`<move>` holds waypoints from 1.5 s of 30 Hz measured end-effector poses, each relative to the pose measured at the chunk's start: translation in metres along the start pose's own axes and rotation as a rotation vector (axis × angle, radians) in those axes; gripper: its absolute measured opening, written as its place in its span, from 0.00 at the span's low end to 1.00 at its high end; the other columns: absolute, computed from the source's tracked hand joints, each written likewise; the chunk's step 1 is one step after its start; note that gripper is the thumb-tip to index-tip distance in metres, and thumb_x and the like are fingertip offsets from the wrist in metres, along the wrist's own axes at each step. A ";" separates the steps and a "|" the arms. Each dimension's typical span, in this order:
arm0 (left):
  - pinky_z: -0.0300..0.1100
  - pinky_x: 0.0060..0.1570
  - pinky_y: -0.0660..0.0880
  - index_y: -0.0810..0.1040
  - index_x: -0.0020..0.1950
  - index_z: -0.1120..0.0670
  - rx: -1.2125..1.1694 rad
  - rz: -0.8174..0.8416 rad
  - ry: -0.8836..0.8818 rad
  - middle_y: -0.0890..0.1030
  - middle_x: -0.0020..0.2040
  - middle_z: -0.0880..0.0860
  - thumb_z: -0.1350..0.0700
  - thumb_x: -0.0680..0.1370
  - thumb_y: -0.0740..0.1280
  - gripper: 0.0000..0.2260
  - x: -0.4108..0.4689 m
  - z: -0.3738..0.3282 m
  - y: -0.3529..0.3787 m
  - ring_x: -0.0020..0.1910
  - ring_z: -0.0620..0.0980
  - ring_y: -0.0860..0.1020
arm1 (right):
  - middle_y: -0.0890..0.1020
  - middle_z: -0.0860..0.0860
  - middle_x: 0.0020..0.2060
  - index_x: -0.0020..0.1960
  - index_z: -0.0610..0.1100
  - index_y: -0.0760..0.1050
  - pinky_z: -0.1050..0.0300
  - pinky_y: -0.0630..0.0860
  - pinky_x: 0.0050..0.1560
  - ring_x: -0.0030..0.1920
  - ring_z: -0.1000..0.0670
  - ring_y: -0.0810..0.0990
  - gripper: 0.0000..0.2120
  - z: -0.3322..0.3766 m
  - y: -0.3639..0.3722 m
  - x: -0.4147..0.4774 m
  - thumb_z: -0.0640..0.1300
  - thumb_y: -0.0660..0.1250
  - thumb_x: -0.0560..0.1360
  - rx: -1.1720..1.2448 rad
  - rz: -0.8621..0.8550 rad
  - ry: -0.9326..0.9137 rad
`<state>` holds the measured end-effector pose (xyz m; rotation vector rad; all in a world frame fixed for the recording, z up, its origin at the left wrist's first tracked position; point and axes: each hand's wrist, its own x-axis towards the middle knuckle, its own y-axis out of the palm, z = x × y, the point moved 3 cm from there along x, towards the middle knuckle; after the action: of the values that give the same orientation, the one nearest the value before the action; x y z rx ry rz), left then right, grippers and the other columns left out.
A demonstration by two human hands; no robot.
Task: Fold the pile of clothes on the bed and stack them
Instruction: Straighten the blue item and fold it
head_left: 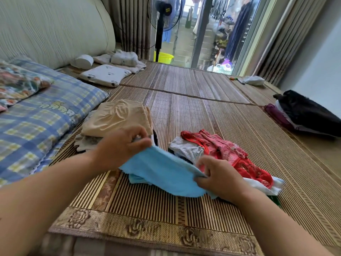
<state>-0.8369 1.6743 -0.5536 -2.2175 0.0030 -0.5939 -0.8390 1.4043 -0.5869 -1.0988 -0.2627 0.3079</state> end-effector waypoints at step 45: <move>0.39 0.29 0.78 0.80 0.40 0.51 -1.158 -0.154 -0.533 0.82 0.33 0.51 0.54 0.82 0.59 0.14 -0.013 -0.003 -0.047 0.27 0.46 0.79 | 0.76 0.50 0.24 0.47 0.40 0.83 0.66 0.69 0.22 0.22 0.55 0.71 0.10 -0.003 -0.066 -0.047 0.30 0.68 0.73 1.060 -0.379 0.201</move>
<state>-0.8589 1.7056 -0.5237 -3.4674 -0.1297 0.0035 -0.8739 1.3569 -0.5314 -0.0195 -0.0903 -0.0292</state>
